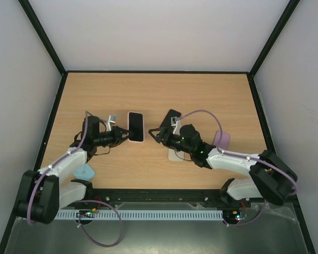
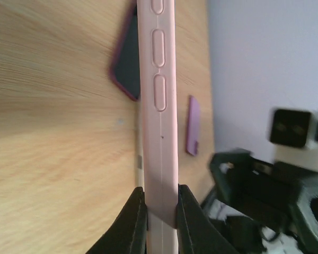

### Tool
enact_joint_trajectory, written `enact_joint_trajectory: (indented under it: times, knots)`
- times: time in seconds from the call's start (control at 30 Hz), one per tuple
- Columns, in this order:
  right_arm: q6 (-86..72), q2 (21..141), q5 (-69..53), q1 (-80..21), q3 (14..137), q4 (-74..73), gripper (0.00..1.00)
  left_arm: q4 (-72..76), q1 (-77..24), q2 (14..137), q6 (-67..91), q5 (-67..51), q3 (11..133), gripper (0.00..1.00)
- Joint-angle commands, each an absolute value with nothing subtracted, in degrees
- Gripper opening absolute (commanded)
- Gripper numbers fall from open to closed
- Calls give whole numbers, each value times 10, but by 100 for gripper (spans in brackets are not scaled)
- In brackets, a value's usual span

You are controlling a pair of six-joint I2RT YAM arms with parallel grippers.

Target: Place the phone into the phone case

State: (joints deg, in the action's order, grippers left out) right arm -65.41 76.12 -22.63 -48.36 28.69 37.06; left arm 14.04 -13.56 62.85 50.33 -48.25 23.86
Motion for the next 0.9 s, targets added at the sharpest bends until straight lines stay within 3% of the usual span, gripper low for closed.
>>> enact_joint_trajectory:
  times: [0.0, 0.17, 0.47, 0.6, 0.87]
  knots:
    - [-550, 727, -94, -484, 329, 145, 77, 133, -112, 678, 456, -444, 276, 2]
    - [-526, 734, 20, -484, 367, -14, 93, 139, -104, 738, 437, -417, 288, 2]
    - [-519, 797, 101, -484, 425, -120, 99, 143, -103, 855, 411, -407, 308, 6]
    - [-524, 838, 100, -484, 442, -132, 98, 111, -100, 876, 396, -383, 320, 15]
    - [-525, 876, 100, -484, 444, -131, 100, 55, -95, 866, 380, -337, 321, 49]
